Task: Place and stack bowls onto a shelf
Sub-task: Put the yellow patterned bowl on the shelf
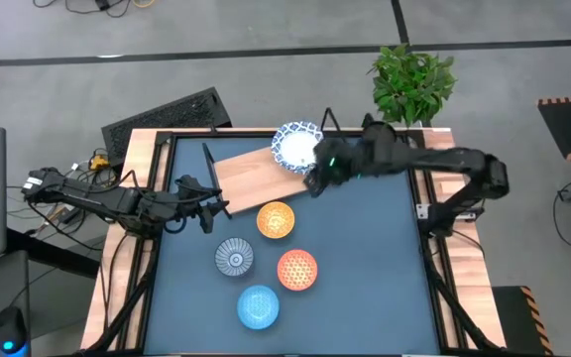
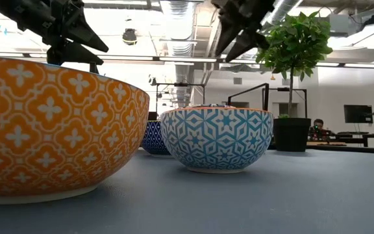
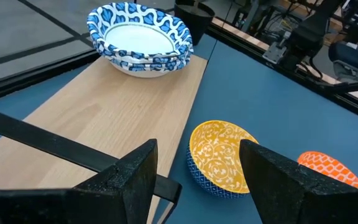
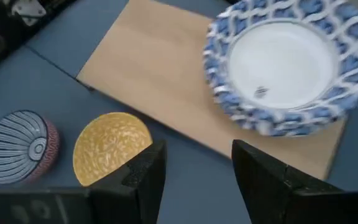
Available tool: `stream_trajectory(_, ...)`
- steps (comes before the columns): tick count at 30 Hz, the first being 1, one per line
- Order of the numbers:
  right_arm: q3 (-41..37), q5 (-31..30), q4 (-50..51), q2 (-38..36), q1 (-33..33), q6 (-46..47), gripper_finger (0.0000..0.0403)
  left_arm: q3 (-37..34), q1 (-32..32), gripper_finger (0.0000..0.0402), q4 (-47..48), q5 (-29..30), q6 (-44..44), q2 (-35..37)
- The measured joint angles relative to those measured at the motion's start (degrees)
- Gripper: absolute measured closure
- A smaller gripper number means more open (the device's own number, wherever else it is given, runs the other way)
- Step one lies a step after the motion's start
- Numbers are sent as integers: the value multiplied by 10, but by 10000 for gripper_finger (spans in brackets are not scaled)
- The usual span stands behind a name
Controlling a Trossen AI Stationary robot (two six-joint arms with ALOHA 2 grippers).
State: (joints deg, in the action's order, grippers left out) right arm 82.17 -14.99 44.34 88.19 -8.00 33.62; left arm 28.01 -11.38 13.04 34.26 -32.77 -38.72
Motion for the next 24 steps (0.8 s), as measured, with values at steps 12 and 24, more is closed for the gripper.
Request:
stream_trajectory(12, -1, 7, -54, 184, 60, 89, 196, 0, 0, 188, 0, -6, -11, 0)
stream_trajectory(24, 0, 59, -71, 218, 56, 96, 196, 0, 0, 188, 1, -8, -8, 0)
